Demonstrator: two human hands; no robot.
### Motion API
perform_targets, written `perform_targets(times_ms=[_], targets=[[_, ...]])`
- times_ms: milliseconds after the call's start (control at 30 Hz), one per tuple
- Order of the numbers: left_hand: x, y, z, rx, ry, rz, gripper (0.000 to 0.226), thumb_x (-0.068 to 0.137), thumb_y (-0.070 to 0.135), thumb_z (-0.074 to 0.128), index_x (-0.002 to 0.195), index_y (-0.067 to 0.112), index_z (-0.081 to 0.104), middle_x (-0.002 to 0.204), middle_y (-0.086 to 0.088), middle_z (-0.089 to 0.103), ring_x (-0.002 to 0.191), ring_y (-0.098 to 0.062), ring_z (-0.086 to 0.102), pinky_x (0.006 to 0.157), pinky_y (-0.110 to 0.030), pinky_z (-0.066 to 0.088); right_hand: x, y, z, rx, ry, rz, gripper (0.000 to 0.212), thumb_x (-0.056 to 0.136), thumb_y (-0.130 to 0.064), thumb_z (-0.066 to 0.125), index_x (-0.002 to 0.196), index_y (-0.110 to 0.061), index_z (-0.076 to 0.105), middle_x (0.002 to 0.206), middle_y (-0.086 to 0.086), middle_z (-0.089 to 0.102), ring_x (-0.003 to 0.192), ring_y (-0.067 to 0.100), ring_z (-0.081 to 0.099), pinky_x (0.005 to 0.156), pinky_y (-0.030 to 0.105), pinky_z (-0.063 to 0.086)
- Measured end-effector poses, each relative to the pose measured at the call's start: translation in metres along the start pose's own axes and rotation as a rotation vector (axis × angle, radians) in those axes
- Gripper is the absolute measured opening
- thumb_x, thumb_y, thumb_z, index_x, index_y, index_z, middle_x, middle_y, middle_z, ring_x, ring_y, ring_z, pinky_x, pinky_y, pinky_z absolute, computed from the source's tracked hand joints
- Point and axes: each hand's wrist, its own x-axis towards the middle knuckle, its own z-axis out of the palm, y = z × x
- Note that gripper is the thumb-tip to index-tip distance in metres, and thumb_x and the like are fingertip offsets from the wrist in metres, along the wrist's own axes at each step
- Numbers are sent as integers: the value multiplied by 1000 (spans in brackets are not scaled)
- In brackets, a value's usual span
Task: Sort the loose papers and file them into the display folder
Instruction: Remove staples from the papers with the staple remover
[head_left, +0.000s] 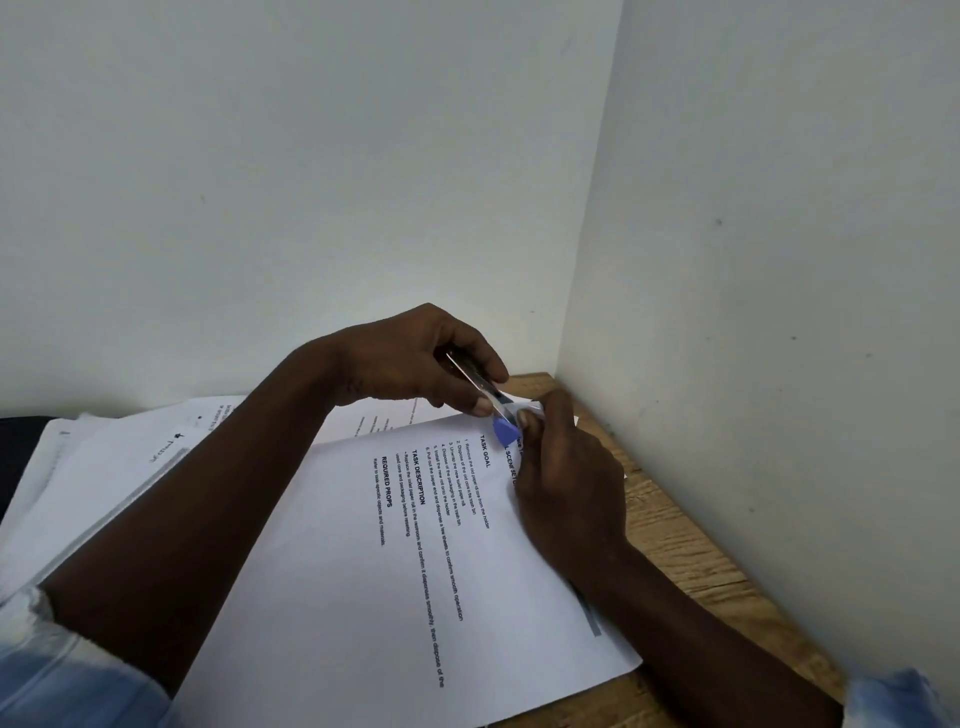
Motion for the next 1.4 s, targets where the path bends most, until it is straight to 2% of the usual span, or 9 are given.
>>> perform_targets(times_ms=[200,367,600,733,933,1033,1167,1333,1400], targets=[[1,-3,6,-79,77,20,23,79,2,86,101,8,78,89,-12,79,80,-21,68,79,-40,51,-1,2,2,111,-21,4,10,103,-32,42,103,-29,33,57,-18,39,51,18,59,45,29,29],[1,-2,5,-50,79,60,23,78,5,87,99,9,79,93,-16,78,91,-42,71,83,-44,57,-1,3,2,149,-58,23,7,107,-34,43,105,-28,40,59,-18,44,53,8,53,46,23,29],[1,6,1,9,45,107,21,80,7,87,99,10,78,92,-8,79,84,-27,74,71,-25,56,3,7,-1,543,-161,103,44,100,-66,37,98,-28,60,82,-17,61,80,9,62,70,32,50],[2,3,2,37,40,96,20,80,6,87,97,12,79,90,-9,78,75,-12,69,66,-19,51,5,11,1,447,-221,108,34,92,-56,65,101,-24,60,90,-13,66,85,8,64,73,37,55],[5,1,10,22,30,112,18,79,2,87,93,9,79,86,-9,78,75,-12,70,67,-19,51,5,12,-2,505,-269,149,29,91,-39,76,84,-25,51,78,-20,60,72,7,58,65,32,48],[5,-5,6,16,35,84,19,77,3,88,93,11,80,84,-3,78,74,-7,68,67,-16,50,5,11,-2,538,-292,191,24,88,-47,75,96,-28,63,89,-15,69,85,8,66,76,40,55],[1,-19,-5,-13,112,53,26,75,6,90,98,12,80,94,-3,79,81,-10,71,72,-18,54,7,12,-2,460,-416,325,54,71,-64,82,115,-40,62,103,-18,71,92,3,67,81,37,58],[13,-37,0,-127,352,77,33,77,-2,86,106,12,77,102,1,79,92,-13,75,73,-17,55,8,14,1,381,-448,326,30,93,-56,62,106,-30,64,102,-13,72,97,9,67,88,42,54],[29,-42,9,-86,363,46,38,75,-2,88,108,14,76,103,1,79,95,-13,74,76,-18,56,8,11,2,326,-462,302,38,93,-59,53,103,-24,63,102,-8,71,97,16,66,88,43,53]])
